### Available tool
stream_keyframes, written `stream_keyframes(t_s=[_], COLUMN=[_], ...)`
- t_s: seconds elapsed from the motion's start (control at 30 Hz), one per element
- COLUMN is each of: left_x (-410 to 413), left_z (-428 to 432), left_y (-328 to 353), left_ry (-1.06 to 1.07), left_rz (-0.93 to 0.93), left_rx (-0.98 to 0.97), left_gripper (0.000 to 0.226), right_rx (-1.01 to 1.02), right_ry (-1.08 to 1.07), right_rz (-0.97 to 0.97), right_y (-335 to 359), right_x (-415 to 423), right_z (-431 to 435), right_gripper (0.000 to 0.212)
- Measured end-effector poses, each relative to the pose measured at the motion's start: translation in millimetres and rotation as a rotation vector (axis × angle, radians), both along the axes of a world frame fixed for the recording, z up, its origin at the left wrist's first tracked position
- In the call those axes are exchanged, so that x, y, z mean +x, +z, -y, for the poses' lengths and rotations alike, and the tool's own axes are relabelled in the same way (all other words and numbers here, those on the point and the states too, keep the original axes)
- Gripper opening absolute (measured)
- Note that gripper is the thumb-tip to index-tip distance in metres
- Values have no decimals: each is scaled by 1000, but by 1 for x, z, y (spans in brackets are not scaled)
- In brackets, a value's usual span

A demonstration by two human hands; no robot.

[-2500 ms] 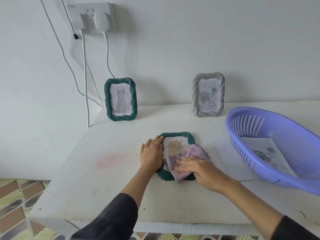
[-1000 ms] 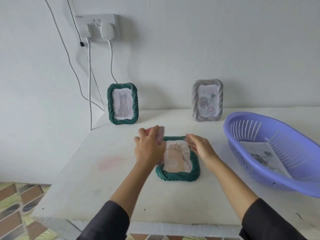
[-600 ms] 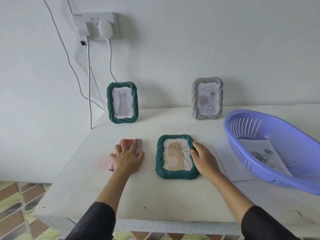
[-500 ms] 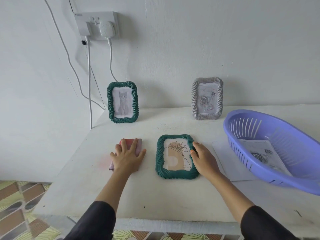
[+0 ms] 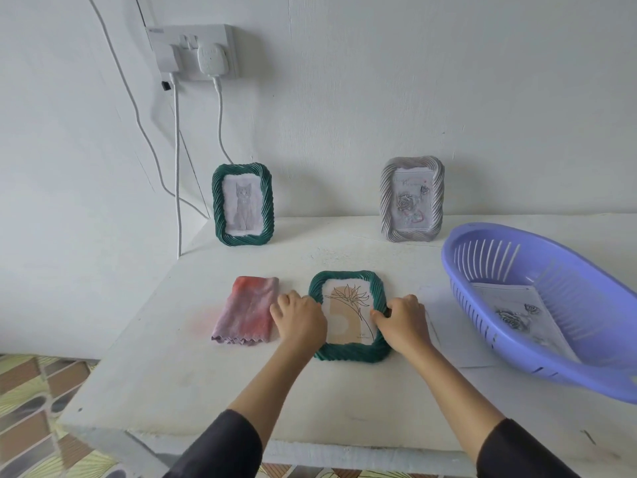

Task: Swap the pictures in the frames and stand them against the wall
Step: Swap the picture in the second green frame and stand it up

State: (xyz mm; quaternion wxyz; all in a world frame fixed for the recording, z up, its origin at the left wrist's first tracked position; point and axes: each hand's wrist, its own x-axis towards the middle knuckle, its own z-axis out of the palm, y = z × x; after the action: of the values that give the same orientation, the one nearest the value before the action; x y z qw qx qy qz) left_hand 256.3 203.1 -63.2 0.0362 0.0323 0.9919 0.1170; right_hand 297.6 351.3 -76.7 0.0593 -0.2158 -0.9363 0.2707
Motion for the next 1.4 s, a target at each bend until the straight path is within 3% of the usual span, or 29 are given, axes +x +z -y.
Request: stream_keyframes(t_s=[0.07,0.13,0.2,0.27,0.33,0.4,0.53,0.7,0.93,1.13,1.4], left_x=[-6,-13,-17,-20,-28,-41,-73,-122,-199,-244,-261], left_z=[2,7,15,19,23,26,27,20,-3,-17,-21], left_y=[3,7,15,27,38,46,58,71,74,54,30], left_ry=[64,118,154,162,154,138,100,56,48,99,129], left_rz=[51,85,132,227,316,353,274,237,183,220,205], left_rx=[91,286,664,1049,1287,1394,1395,1433,1420,1453,1426], left_gripper=[31,25,10,10,15,18,18,21,23,19,20], right_rx=[-199,-472,-791,-1041,-1173,-1224,-1295,-1387,-1235,-1102,-1108], right_ry=[-33,-66,-115,-101,-37,44,179,181,69,20,25], right_rz=[-56,-137,-209,-246,-230,-192,-152,-159,-246,-205,-196], right_y=[0,2,9,16,26,35,48,67,82,74,48], right_x=[-3,-6,-9,-15,-24,-36,-75,-134,-211,-255,-273], right_z=[-3,-5,-8,-14,-18,-19,-20,-21,-26,-33,-35], right_gripper=[39,23,12,24,18,13,14,9,23,24,21])
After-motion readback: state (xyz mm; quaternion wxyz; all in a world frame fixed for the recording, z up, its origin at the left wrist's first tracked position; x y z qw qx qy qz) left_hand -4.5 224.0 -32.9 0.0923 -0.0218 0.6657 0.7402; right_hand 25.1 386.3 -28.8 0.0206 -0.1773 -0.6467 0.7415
